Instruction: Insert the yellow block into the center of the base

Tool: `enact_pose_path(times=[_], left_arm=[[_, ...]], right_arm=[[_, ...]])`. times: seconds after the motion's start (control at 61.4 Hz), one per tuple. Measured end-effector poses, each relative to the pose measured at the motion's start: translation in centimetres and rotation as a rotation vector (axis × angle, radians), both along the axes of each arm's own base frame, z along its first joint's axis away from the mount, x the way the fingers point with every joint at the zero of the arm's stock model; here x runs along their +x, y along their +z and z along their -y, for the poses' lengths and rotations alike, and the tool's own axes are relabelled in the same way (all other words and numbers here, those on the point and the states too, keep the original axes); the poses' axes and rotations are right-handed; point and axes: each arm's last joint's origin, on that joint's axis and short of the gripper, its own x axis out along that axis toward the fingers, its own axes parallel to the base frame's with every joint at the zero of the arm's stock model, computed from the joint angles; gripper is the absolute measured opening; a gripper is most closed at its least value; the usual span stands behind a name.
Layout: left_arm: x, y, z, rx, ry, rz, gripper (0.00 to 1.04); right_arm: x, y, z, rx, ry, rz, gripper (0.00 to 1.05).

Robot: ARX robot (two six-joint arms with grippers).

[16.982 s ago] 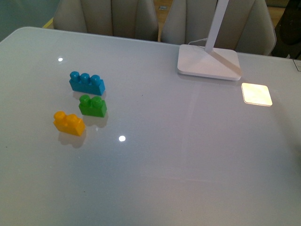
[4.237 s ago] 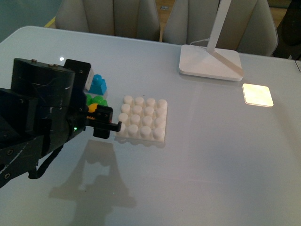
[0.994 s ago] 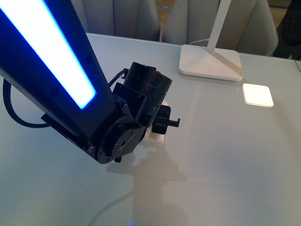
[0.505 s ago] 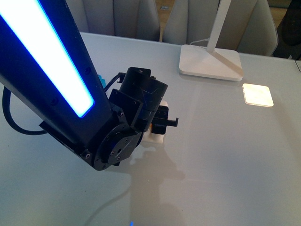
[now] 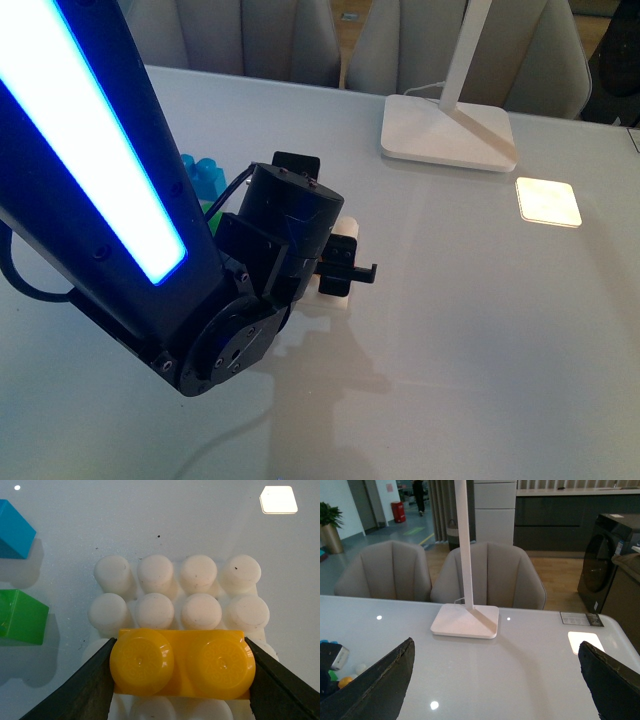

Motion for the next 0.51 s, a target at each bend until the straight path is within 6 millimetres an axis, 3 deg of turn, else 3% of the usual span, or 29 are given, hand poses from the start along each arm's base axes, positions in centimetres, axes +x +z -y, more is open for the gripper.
enact_pose_path(times=[0.505], left_arm=[[-0.09, -0.4, 0.12, 0.028, -0.032, -0.003, 0.63]], right_arm=[[0.0, 0.0, 0.0, 0.0, 0.0, 0.0, 0.96]])
